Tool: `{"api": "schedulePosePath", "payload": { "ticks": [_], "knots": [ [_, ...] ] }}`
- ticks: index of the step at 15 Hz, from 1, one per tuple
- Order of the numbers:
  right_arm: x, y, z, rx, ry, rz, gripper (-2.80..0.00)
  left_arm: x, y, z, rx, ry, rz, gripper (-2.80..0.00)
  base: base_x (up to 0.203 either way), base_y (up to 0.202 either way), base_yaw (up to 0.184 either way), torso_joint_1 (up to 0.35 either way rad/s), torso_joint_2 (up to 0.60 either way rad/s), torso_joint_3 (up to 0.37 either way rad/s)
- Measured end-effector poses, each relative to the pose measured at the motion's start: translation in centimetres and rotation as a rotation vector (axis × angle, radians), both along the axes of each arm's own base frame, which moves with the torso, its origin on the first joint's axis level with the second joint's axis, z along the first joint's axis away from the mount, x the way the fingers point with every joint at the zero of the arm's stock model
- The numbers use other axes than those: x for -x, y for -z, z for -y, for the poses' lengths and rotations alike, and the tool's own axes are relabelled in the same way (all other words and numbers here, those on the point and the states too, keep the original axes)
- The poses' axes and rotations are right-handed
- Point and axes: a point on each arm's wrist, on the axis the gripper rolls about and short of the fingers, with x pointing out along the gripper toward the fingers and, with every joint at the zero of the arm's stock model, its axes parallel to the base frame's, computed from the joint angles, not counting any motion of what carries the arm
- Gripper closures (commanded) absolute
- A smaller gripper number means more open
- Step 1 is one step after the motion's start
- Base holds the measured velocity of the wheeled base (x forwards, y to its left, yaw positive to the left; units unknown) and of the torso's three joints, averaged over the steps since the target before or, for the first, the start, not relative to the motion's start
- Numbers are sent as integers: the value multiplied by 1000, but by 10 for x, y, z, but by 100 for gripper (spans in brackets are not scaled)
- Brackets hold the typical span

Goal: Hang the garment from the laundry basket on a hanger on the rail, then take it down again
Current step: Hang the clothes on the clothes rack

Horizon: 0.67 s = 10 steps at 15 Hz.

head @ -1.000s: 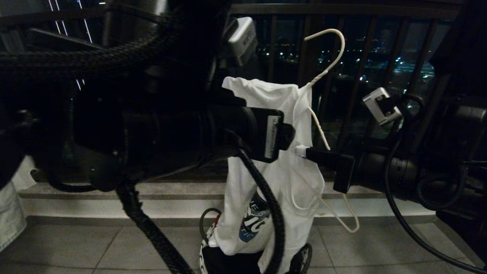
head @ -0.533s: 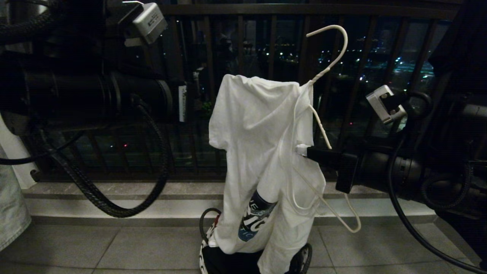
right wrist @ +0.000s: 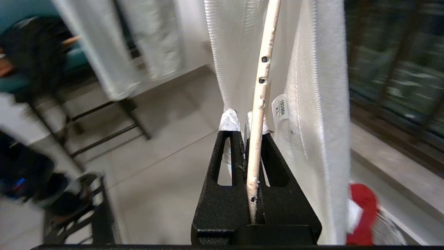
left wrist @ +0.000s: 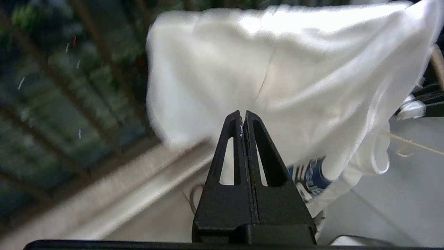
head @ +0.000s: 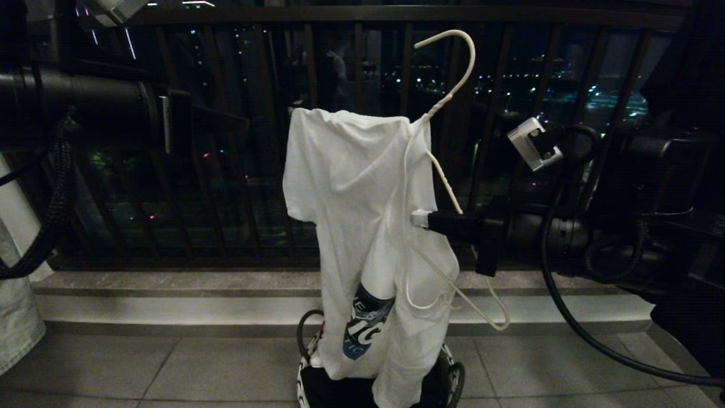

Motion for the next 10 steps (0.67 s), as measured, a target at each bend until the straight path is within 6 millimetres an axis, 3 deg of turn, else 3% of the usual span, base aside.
{"api": "schedulePosePath", "payload": {
  "ticks": [4,10],
  "knots": [
    [-6,10,-7,26,-107,-16,0,-9,-4,0,-105,51,79,0,0,0,0,0,0,0],
    [-8,27,-8,93,-159,-40,0,-7,-8,1,-248,256,-21,0,0,0,0,0,0,0]
  ]
}}
